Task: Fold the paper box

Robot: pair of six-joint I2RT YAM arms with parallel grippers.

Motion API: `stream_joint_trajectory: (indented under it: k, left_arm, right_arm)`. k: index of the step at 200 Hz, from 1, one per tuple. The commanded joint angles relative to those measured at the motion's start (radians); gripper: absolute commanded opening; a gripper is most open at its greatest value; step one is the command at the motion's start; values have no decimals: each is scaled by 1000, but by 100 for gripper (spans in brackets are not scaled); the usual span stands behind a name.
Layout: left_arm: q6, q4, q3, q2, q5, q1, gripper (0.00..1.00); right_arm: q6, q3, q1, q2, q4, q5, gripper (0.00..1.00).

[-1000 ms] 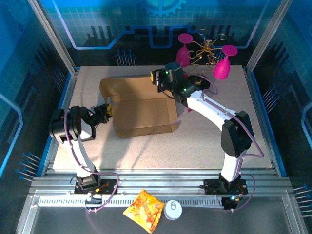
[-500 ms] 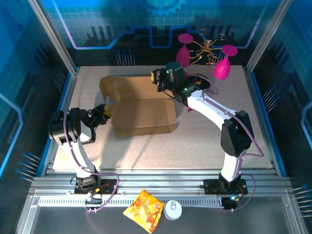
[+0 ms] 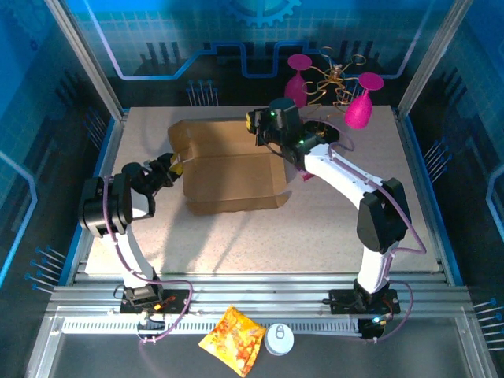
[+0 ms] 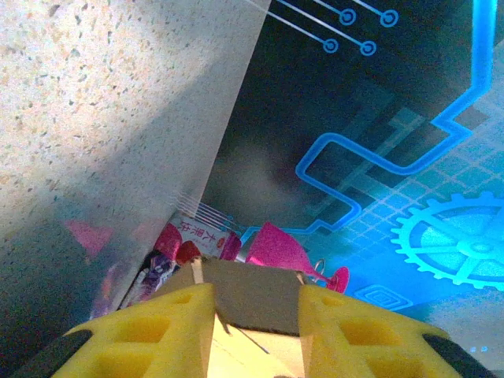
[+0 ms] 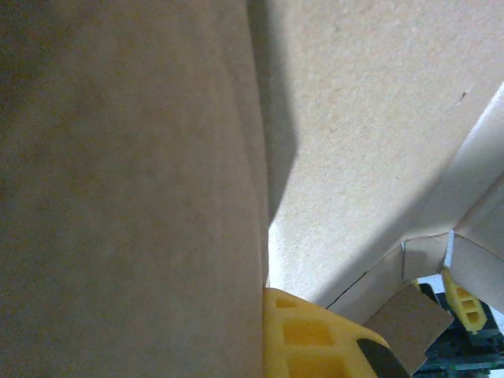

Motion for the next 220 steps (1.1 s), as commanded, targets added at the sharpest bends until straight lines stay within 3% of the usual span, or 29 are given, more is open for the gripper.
stream_joint_trajectory:
  k: [1,146,195,220]
  left_arm:
    - [-18,15,2,-13,37,-11,32]
    - [-80,67,17,-5,52,-73,21]
    - [-167,181,33,47,-8,-115,4]
    - [-193,214,19,57,-22,-115,3]
  right_arm:
    - [29,40,-10,-27,21,-7,0]
    - [53,43,-12,-19,36,-16,0]
    - [57,46,-9,-17,40,-13,0]
    - [56,44,-9,-17,42,-7,0]
